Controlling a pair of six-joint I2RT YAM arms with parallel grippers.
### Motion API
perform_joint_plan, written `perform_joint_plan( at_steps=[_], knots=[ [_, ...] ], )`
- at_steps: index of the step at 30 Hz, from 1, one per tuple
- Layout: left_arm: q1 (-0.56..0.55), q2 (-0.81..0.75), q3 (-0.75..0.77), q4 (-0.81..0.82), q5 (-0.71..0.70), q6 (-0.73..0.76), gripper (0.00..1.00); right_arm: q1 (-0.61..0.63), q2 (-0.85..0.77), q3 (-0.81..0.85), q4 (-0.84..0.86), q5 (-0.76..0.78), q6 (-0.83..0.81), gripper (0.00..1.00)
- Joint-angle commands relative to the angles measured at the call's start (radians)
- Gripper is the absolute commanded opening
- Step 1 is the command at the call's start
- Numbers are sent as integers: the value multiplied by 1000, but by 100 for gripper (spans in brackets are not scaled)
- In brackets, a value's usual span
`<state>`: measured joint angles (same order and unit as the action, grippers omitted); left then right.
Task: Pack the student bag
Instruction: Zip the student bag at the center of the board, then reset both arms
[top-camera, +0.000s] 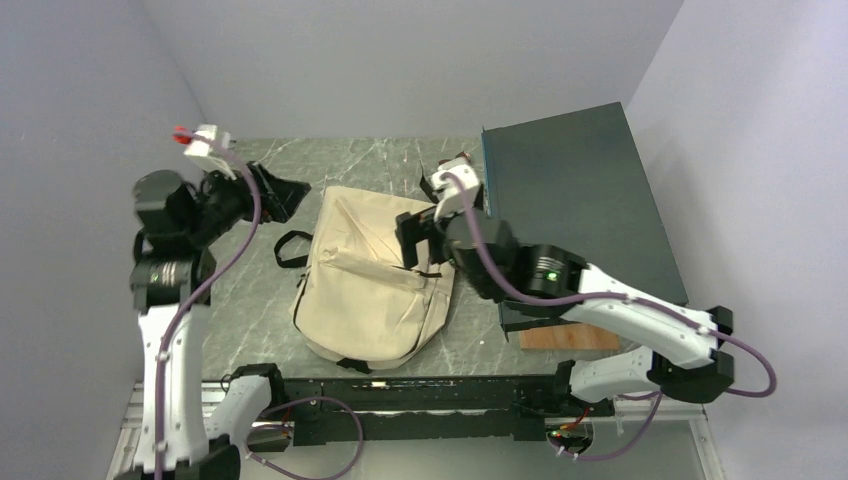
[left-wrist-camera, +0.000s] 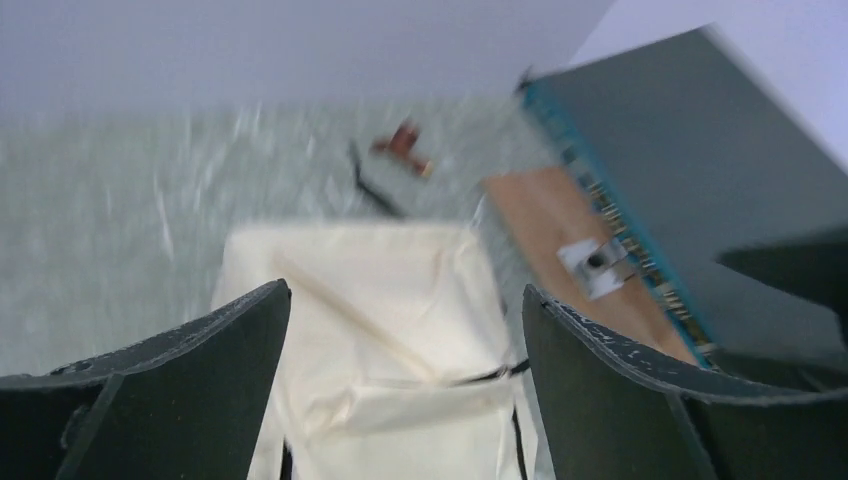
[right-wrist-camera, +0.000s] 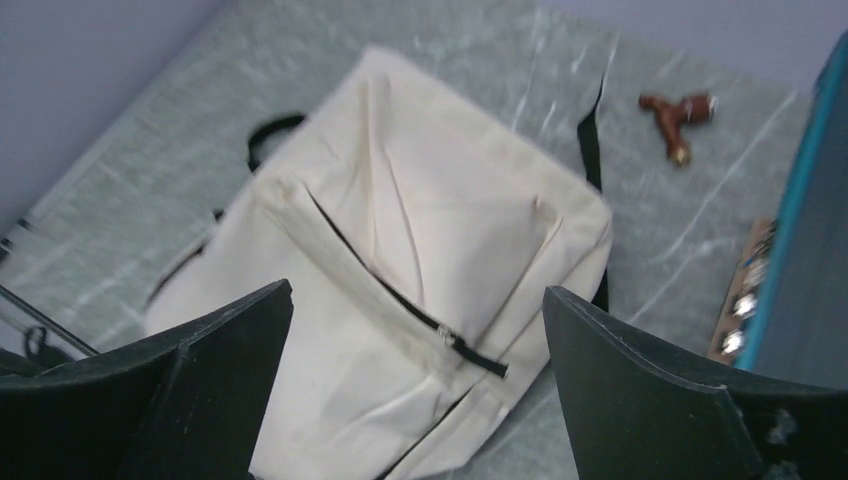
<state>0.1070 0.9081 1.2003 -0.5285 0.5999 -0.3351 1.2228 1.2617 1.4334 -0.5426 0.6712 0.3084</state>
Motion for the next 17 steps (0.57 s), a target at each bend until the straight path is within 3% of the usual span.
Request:
perform_joint_plan(
  at_steps=[1,8,12,17],
  knots=[
    [-19,-123,89,224,129,-7,94,1,-126,86,88,60,-187,100],
    [-18,-269,60,484,118,-25,99,3,-291,92,254,156,-405,100],
    [-18,-318,65,506,49,14,100,3,-388,40,344,132,-473,100],
    [-18,-320,65,521,47,-8,100,3,-399,18,451,223,-560,100]
  ],
)
